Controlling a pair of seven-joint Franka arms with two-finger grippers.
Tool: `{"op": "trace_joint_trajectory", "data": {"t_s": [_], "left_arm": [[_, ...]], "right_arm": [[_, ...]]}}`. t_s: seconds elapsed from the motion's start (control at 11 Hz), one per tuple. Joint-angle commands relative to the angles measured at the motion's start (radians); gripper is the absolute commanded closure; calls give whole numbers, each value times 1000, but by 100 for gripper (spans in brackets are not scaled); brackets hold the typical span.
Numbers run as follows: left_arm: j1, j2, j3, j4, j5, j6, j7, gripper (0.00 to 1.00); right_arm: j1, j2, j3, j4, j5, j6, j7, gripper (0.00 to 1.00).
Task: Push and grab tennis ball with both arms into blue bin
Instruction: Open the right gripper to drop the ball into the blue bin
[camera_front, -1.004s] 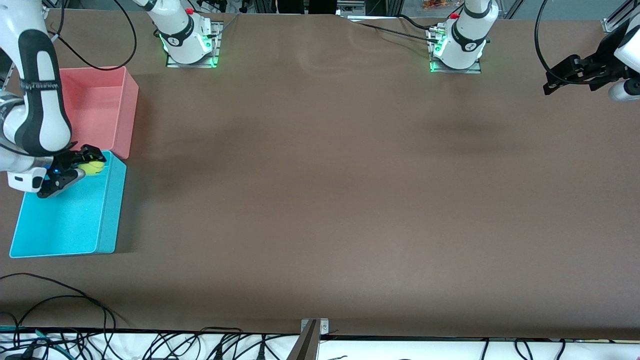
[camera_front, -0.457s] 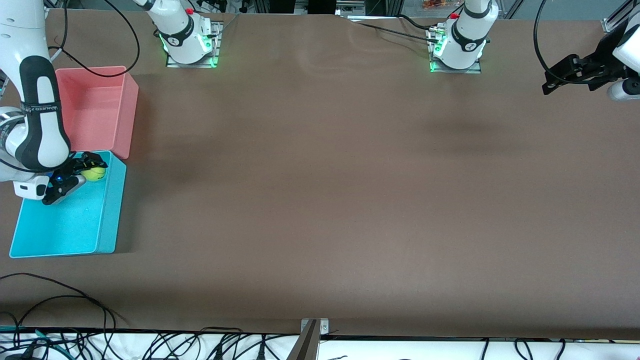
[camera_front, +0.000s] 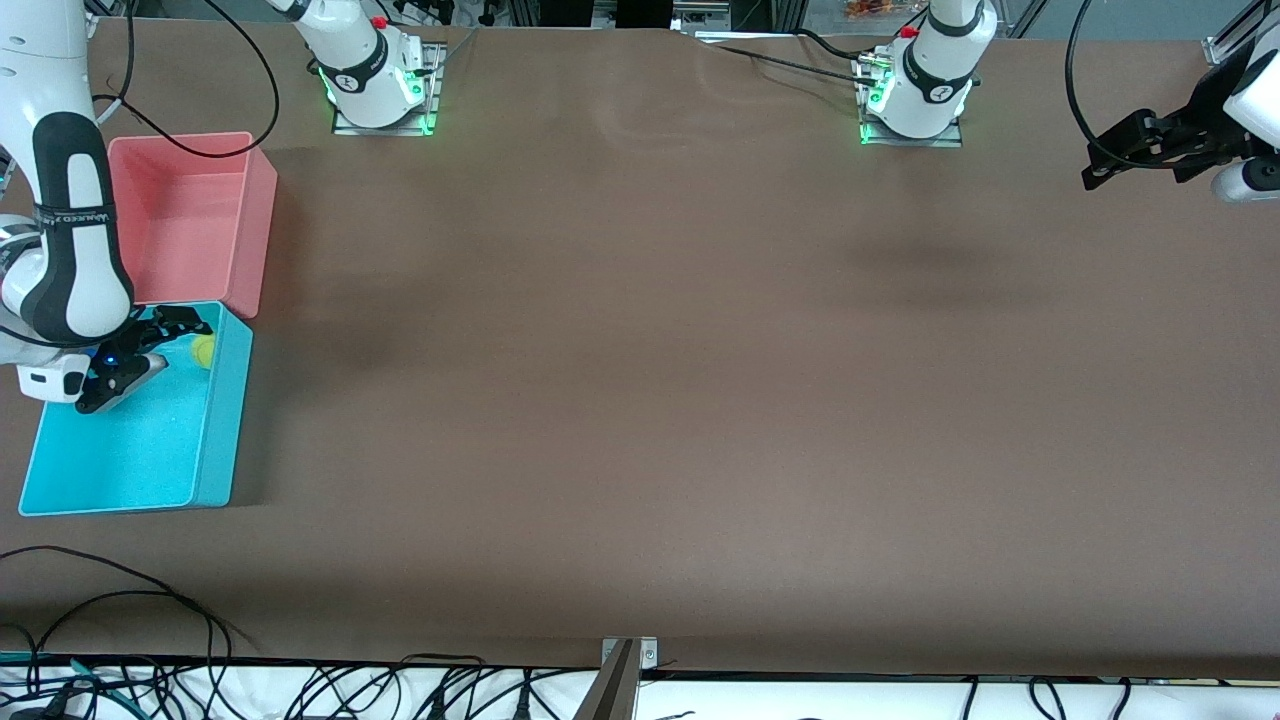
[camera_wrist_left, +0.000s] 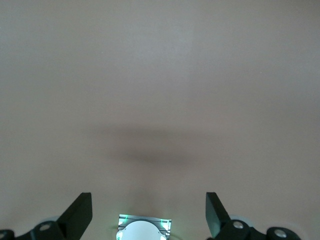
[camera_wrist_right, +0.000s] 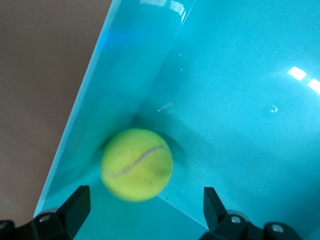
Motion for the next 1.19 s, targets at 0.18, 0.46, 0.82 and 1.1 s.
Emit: {"op": "trace_joint_trajectory", "data": {"t_s": [0.18,0.46,0.82,1.1], "left_arm": [[-7,19,8,42,-14,-26,1,0],[-9,22,8,42,-13,-26,1,0],[6,22,11,42,-33,-23,4,0],[5,22,11,42,-31,-25,2,0]], "right_arm": [[-2,-7,9,183,6,-282,128,0],[48,-47,6,374,-69,-510,357,0],[216,-166,12,400,-189,-532,658,0],[286,-192,4,400,-217,-578,838,0]]}}
